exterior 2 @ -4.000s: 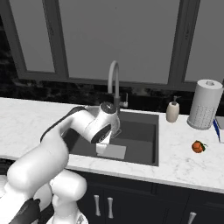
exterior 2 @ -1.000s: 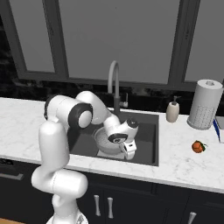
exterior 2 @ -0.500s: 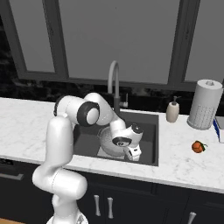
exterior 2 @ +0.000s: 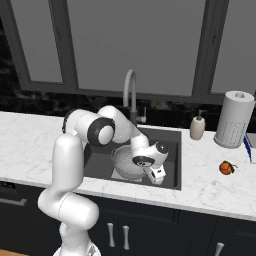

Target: Put the colander in the sink, put the orange in the colander, and turn on the sink faucet and pour water over the colander.

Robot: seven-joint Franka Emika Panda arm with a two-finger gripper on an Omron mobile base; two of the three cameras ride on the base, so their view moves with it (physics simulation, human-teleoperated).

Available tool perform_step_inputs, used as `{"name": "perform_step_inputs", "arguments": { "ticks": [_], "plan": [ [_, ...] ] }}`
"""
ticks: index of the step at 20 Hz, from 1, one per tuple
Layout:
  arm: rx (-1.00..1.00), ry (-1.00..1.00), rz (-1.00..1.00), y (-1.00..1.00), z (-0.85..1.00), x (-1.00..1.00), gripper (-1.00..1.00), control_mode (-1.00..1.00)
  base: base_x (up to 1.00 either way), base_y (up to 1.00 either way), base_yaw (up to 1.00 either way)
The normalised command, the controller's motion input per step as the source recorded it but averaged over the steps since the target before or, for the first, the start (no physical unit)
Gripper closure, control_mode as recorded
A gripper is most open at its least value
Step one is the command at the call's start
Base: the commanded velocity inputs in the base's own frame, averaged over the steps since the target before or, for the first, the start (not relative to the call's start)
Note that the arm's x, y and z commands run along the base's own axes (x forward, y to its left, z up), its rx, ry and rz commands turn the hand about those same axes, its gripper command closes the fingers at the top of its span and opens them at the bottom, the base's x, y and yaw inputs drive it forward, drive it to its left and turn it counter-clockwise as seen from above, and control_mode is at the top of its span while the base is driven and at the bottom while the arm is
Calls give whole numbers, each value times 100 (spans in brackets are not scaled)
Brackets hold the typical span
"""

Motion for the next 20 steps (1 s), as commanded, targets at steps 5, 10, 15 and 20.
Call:
{"name": "perform_step_inputs", "arguments": {
  "ticks": [5,10,15,20],
  "plan": [
    [0,-7,0,0,59,-1,-100,-100,0,0,0],
    [0,-10,0,-11,83,-17,-100,-100,0,0,0],
    [-4,-16,0,-9,83,-39,-100,-100,0,0,0],
    [-14,-24,0,0,87,-58,-100,-100,0,0,0]
  ]
}}
